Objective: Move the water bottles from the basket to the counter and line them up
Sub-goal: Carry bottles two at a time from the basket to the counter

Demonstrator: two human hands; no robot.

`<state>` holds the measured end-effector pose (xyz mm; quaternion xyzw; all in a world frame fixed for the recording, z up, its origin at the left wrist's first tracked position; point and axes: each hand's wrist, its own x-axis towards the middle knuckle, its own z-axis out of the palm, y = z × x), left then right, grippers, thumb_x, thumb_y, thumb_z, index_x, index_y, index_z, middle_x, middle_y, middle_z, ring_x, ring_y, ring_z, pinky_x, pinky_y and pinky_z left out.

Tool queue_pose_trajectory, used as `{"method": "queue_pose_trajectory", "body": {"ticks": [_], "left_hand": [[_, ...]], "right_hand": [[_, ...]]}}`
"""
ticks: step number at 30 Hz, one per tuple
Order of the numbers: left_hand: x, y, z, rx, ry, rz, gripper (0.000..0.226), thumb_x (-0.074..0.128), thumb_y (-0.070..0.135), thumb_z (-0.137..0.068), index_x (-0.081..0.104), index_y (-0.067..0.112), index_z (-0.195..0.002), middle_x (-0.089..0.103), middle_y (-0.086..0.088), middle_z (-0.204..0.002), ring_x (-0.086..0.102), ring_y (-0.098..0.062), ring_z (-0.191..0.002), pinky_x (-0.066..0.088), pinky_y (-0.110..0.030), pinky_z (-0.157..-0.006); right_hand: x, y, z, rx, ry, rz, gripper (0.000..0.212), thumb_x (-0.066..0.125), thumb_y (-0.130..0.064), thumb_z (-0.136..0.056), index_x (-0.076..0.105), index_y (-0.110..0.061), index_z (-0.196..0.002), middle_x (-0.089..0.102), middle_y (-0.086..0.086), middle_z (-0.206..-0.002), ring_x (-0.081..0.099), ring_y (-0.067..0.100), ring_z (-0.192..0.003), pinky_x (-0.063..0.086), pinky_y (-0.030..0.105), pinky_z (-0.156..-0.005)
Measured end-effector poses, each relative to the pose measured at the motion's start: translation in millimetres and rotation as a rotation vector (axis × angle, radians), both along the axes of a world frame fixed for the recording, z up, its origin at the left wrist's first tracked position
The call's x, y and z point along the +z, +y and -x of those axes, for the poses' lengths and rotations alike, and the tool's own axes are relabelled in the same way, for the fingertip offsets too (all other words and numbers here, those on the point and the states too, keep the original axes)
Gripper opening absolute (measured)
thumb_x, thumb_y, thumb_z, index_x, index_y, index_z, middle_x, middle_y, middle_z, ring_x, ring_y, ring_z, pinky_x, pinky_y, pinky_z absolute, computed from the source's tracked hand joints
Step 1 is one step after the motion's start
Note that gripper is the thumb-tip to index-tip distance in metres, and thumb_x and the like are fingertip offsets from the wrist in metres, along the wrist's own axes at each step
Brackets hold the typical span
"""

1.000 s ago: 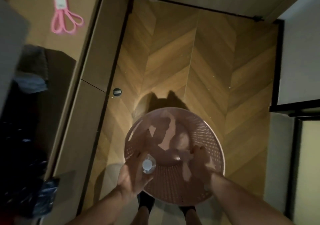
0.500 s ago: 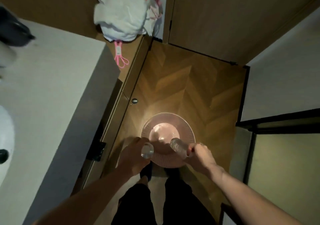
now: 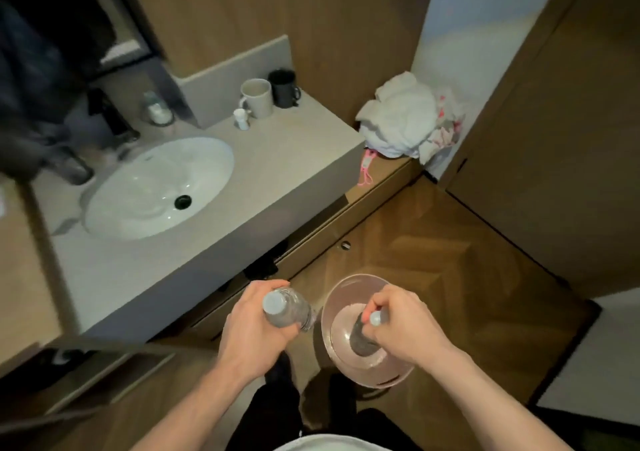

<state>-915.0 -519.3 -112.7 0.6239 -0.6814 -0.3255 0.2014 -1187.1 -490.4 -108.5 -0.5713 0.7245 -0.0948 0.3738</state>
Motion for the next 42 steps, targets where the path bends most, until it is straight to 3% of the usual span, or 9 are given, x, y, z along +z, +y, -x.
{"method": "queue_pose_trajectory", "body": {"ticks": [6, 12, 16, 21, 27, 31, 33, 37, 42], "left_hand": [[50.2, 66.2, -69.8, 0.304, 0.138, 0.126, 0.072, 0.095, 0.049, -0.062, 0.058, 0.053, -0.123, 0.062, 0.031, -0.116, 0.063, 0.0, -0.11, 0.057, -0.035, -0.096], [91.6, 149.8, -165.4, 0.574, 0.217, 0.241, 0.071, 0.098, 0.035, -0.065, 0.059, 0.051, -0.122, 0.065, 0.03, -0.117, 0.064, 0.005, -0.11, 0.057, -0.031, -0.096], [110.2, 218.2, -249.4, 0.721, 0.226, 0.293, 0.073, 0.098, 0.028, -0.067, 0.061, 0.049, -0.126, 0.067, 0.027, -0.119, 0.064, 0.001, -0.114, 0.058, -0.034, -0.098], [123.8, 301.5, -348.7, 0.894, 0.172, 0.345, 0.071, 0.095, 0.023, -0.067, 0.062, 0.047, -0.126, 0.072, 0.026, -0.114, 0.069, -0.002, -0.107, 0.06, -0.036, -0.094], [134.6, 386.7, -423.7, 1.127, 0.129, 0.424, 0.071, 0.095, 0.023, -0.068, 0.062, 0.049, -0.125, 0.072, 0.025, -0.115, 0.069, -0.003, -0.11, 0.058, -0.04, -0.097], [142.1, 433.6, -462.4, 1.257, 0.104, 0.461, 0.072, 0.097, 0.027, -0.07, 0.062, 0.047, -0.129, 0.072, 0.025, -0.117, 0.069, -0.004, -0.112, 0.059, -0.04, -0.098], [144.7, 453.1, -480.6, 1.329, 0.069, 0.477, 0.072, 0.098, 0.027, -0.069, 0.063, 0.046, -0.13, 0.072, 0.026, -0.117, 0.069, -0.002, -0.111, 0.059, -0.035, -0.097], [148.7, 483.5, -523.2, 1.445, -0.015, 0.476, 0.073, 0.099, 0.03, -0.066, 0.065, 0.042, -0.13, 0.072, 0.03, -0.113, 0.068, 0.005, -0.107, 0.052, -0.017, -0.09], [150.1, 500.4, -599.1, 1.545, -0.078, 0.472, 0.073, 0.099, 0.034, -0.065, 0.065, 0.044, -0.129, 0.073, 0.028, -0.111, 0.071, 0.0, -0.104, 0.056, -0.028, -0.093]], "right_hand": [[55.9, -5.5, -82.2, 0.293, 0.035, 0.146, 0.016, 0.085, -0.036, -0.08, 0.07, -0.039, -0.08, 0.061, -0.024, -0.099, 0.066, 0.007, -0.089, 0.061, 0.016, -0.074], [107.9, 5.8, -208.4, 0.583, -0.009, 0.235, 0.01, 0.081, -0.033, -0.083, 0.074, -0.039, -0.082, 0.062, -0.024, -0.102, 0.061, 0.005, -0.098, 0.058, 0.025, -0.09], [132.5, 26.5, -310.3, 0.745, -0.085, 0.251, 0.006, 0.078, -0.037, -0.079, 0.075, -0.042, -0.08, 0.066, -0.024, -0.094, 0.062, 0.003, -0.094, 0.055, 0.028, -0.085], [150.0, 68.6, -429.5, 0.87, -0.221, 0.268, 0.011, 0.077, -0.038, -0.075, 0.075, -0.047, -0.081, 0.068, -0.026, -0.089, 0.061, -0.001, -0.085, 0.049, 0.027, -0.072], [171.2, 120.0, -546.1, 1.062, -0.32, 0.325, 0.008, 0.077, -0.037, -0.079, 0.075, -0.043, -0.084, 0.069, -0.026, -0.095, 0.064, -0.002, -0.091, 0.054, 0.025, -0.073], [186.6, 142.6, -621.7, 1.209, -0.336, 0.334, 0.013, 0.078, -0.031, -0.082, 0.075, -0.043, -0.082, 0.068, -0.026, -0.094, 0.062, 0.0, -0.081, 0.05, 0.021, -0.065], [192.3, 154.5, -659.6, 1.275, -0.354, 0.322, 0.015, 0.077, -0.027, -0.081, 0.076, -0.042, -0.08, 0.068, -0.025, -0.093, 0.06, -0.005, -0.075, 0.043, 0.013, -0.058], [195.7, 174.1, -734.9, 1.38, -0.396, 0.299, 0.012, 0.075, -0.028, -0.079, 0.076, -0.04, -0.079, 0.07, -0.022, -0.09, 0.058, -0.004, -0.066, 0.04, 0.013, -0.054], [188.7, 186.3, -832.8, 1.466, -0.442, 0.275, 0.008, 0.076, -0.031, -0.08, 0.075, -0.038, -0.082, 0.069, -0.021, -0.093, 0.059, 0.002, -0.072, 0.042, 0.017, -0.058]]}}
